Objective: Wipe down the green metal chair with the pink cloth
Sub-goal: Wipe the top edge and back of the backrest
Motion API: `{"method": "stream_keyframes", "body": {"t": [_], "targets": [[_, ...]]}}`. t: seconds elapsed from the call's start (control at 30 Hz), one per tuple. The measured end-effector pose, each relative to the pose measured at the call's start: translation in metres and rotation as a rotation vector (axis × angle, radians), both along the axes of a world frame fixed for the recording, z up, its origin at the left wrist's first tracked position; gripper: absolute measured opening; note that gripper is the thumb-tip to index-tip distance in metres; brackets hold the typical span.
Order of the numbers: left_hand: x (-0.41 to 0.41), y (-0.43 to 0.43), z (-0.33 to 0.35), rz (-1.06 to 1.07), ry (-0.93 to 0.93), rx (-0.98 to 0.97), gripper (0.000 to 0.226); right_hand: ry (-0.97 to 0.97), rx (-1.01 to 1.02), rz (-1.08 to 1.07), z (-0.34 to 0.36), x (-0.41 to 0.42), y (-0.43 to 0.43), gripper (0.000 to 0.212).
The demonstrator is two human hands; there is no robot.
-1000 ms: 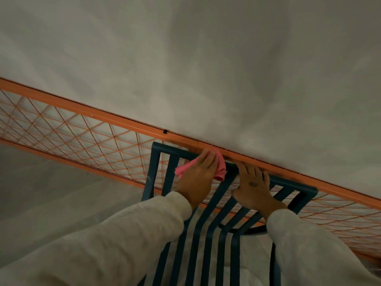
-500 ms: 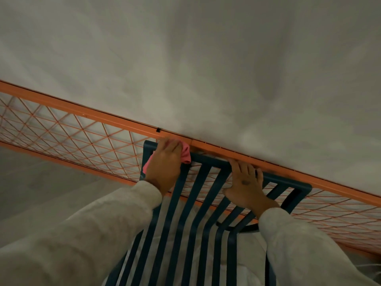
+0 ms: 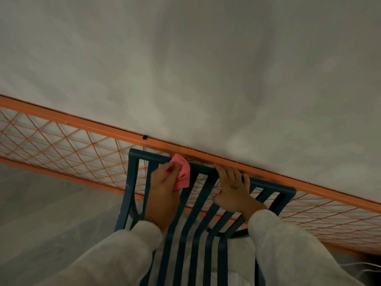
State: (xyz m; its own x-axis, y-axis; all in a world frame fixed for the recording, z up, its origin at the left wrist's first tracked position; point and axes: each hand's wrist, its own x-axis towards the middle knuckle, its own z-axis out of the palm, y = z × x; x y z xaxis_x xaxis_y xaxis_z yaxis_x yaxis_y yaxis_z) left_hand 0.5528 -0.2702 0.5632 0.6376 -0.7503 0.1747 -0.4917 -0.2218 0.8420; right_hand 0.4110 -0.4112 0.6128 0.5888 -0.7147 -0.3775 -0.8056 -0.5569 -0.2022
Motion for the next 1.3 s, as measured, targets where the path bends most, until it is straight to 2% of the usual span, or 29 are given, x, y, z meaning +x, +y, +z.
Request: {"method": "stream_keyframes", "body": {"t": [0.07,0.13,0.27,0.37,0.43,0.5,0.53,0.67,0.73,0.8,0.93,1.13,1.3], "targets": [[-0.001,0.007,-0.001,0.283,0.292,0.018,0.009,-0.003,0.010,-0.005,0.000,0.001,0.000,0.101],[0.000,0.001,0.004,0.489,0.423,0.058,0.019,-0.001,0.014,-0.011,0.000,0.000,0.001,0.102],[0.000,-0.022,0.018,0.511,0.552,0.110,0.016,-0.013,0.013,-0.024,0.000,0.001,0.001,0.103],[-0.003,-0.024,0.012,0.444,0.384,0.181,0.015,-0.008,0.004,-0.026,-0.001,0.002,0.001,0.103],[-0.001,-0.019,-0.002,0.340,0.260,0.302,0.015,-0.009,0.008,-0.033,-0.001,0.003,0.001,0.103],[0.005,-0.013,-0.011,0.293,0.246,0.459,0.017,-0.004,0.015,-0.038,-0.001,0.003,0.001,0.102],[0.007,-0.011,-0.011,0.290,0.250,0.469,0.019,-0.001,0.016,-0.040,-0.001,0.003,0.001,0.102],[0.000,-0.018,0.011,0.382,0.308,0.189,0.019,-0.007,0.004,-0.041,-0.002,0.004,0.000,0.103],[-0.005,-0.020,0.014,0.410,0.365,0.133,0.019,-0.001,0.002,-0.043,-0.002,0.004,0.001,0.103],[-0.004,-0.019,0.010,0.373,0.351,0.171,0.018,0.001,0.005,-0.034,-0.002,0.004,0.000,0.103],[0.012,-0.013,-0.002,0.291,0.274,0.420,0.021,0.019,0.017,-0.042,-0.001,0.005,0.001,0.103],[0.009,-0.013,0.003,0.304,0.242,0.135,0.019,0.017,0.000,-0.041,-0.001,0.007,0.001,0.103],[0.012,-0.015,-0.004,0.282,0.160,0.189,0.015,0.055,0.027,-0.069,0.000,0.015,0.001,0.101]]}}
